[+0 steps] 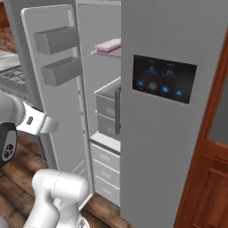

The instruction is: The ice cube tray has been filled with water. Take the tray and place it in the freezer to make ice. Close the freezer door after placing the tray.

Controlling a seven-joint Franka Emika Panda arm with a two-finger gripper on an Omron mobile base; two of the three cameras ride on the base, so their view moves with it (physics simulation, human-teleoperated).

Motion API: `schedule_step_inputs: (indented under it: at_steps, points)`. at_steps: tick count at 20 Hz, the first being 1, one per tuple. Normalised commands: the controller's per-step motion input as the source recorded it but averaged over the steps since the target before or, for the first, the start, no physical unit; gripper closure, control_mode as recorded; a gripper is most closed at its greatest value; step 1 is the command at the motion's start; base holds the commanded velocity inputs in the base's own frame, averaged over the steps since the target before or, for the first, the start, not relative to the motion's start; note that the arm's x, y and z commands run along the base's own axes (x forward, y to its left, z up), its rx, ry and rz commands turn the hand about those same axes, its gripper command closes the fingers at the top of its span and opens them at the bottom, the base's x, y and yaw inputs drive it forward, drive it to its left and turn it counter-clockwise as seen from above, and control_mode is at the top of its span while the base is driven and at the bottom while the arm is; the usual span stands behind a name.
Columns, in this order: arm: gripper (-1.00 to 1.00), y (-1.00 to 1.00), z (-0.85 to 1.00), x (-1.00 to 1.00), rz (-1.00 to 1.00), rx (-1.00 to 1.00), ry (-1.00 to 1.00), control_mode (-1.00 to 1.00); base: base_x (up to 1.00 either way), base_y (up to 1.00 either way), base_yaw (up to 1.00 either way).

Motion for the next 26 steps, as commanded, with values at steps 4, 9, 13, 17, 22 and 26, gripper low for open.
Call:
schedule_step_inputs:
  at_steps: [4,9,13,17,22,26]
  points:
    - [-1.0,0.0,0.0,0.0,0.0,0.0,0.0,1.0,0.15,-0.32,0.08]
    - [-1.0,0.0,0.0,0.0,0.0,0.0,0.0,1.0,0.39,-0.05,0.05]
    - [-1.0,0.0,0.0,0.0,0.0,0.0,0.0,1.0,0.0,0.0,0.01]
    - [-1.0,0.0,0.0,0.0,0.0,0.0,0.0,1.0,0.0,-0.05,0.04]
    - [-1.0,0.0,0.0,0.0,0.0,0.0,0.0,1.0,-0.06,-0.13,0.1]
    - [-1.0,0.0,0.0,0.0,0.0,0.0,0.0,1.0,-0.18,-0.13,0.1]
